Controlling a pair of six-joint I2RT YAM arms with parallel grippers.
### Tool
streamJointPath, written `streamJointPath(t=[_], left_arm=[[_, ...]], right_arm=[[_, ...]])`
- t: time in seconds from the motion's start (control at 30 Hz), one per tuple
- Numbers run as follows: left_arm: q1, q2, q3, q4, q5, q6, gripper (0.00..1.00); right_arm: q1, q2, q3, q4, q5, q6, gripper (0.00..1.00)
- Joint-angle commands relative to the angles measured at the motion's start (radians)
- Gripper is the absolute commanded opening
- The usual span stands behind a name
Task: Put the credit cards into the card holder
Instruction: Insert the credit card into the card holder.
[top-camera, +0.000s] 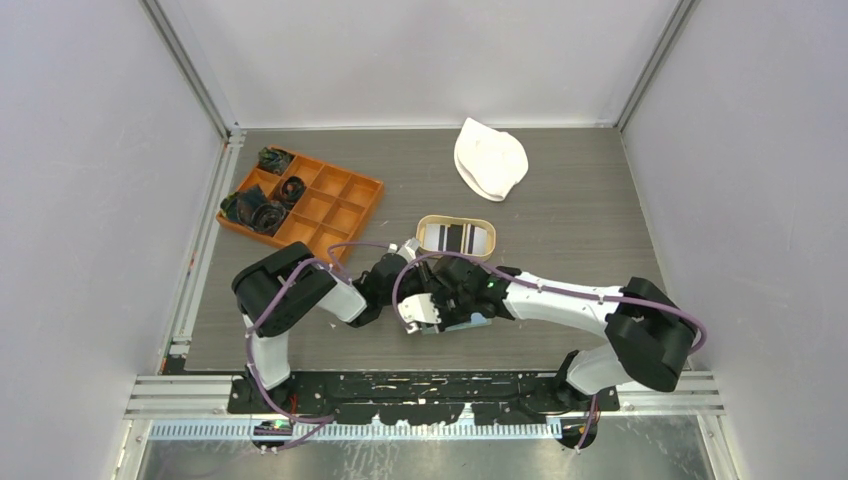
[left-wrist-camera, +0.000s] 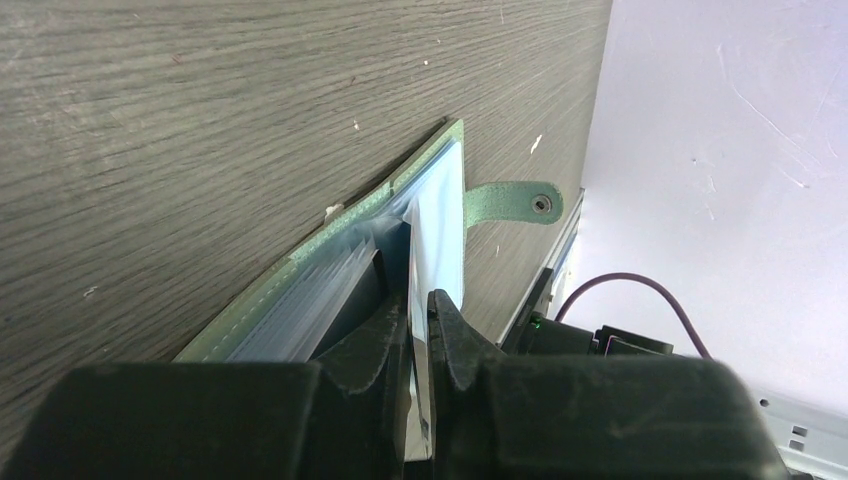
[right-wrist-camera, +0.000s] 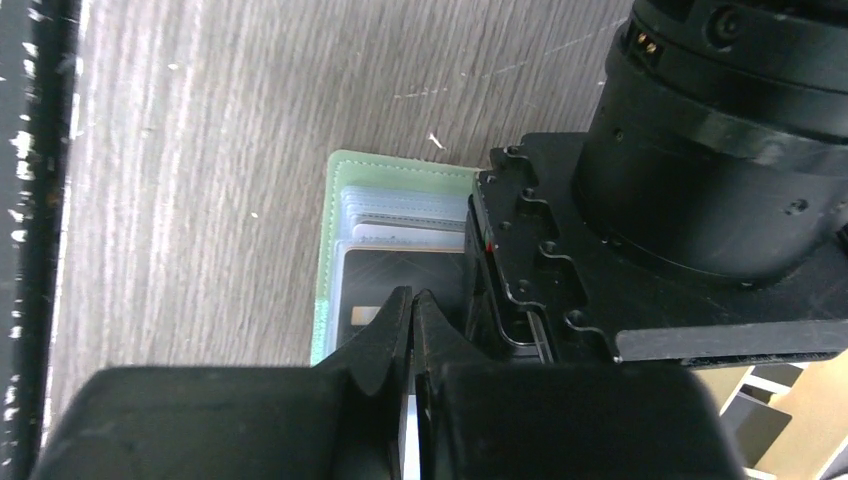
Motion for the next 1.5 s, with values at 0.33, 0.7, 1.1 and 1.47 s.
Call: streamJointPath(t=[0.33,0.7,1.1,1.47], left_arm=[[0.010,0.015,-0.008,-0.035,0.012,0.028,0.15],[0.024,-0.012,-0.012,-0.060,0.012,0.043,0.20],[0.037,-0.089,0.007,-0.153,0.010,0.095,0.21],[0.037,-0.329,-0.024,-0.242,-0.003,0.264,0.22]], right_arm=[[-0.003,-0.003,-0.032,0.021,0.179,-0.132,0.08],[-0.057,-0.010,-0.038,-0.024,0.181,-0.171,0.08],[-0.128,-0.028,-0.022,-0.057,0.169,-0.171,0.08],[-0.236,-0.083,0.052,-0.211,-0.115,-0.103,0.23]])
